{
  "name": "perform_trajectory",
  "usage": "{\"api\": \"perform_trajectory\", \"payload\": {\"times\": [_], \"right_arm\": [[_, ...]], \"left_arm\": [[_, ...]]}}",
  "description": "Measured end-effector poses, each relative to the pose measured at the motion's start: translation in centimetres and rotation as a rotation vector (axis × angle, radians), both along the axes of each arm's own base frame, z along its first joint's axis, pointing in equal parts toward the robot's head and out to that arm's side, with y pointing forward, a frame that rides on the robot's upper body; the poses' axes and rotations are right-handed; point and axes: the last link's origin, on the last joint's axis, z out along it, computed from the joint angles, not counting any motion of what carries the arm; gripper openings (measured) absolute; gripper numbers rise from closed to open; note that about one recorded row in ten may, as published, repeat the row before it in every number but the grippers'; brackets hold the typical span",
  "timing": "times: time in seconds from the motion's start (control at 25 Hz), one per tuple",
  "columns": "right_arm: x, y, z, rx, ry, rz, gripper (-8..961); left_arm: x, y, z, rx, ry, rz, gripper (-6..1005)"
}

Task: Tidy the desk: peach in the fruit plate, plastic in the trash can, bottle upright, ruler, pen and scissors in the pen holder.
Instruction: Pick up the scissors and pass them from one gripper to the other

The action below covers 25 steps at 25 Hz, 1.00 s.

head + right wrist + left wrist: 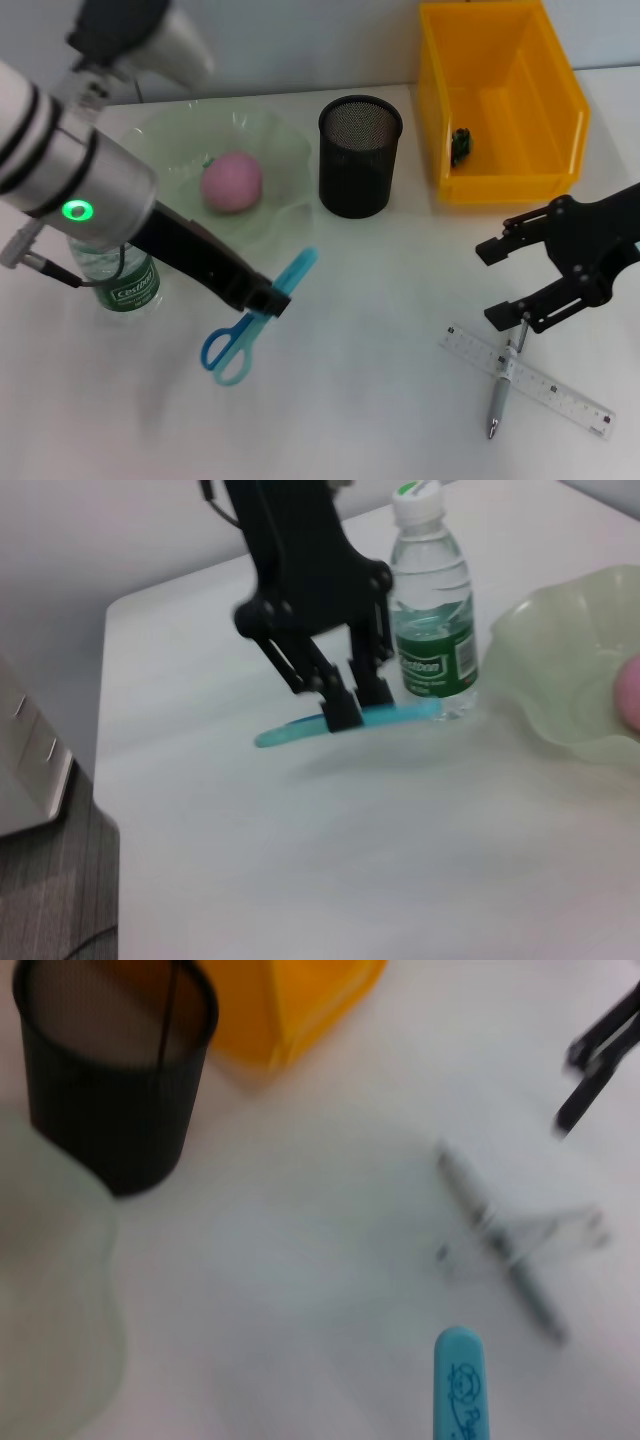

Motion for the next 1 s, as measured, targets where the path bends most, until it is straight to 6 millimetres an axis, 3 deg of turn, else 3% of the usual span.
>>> {"api": "perform_trajectory", "payload": {"times": [0.28,0.52,1.0], "right_arm": [[1.1,-0.6,0.7,0.019,0.027,-0.047,838],[2.0,-1.2,0.5,0.010,0.037,-0.073,838],[3.1,-1.6,1.5,0.093,0.091,-0.071,838]], "left_arm": [[0.5,-0.9,0.8,-0.017,-0.196,0.012,235],[1.0,-0.7,0.0,-0.066,-0.437,0.051,238],[1.8,-0.6,-0.2,-0.085,-0.717,0.004,245]]}}
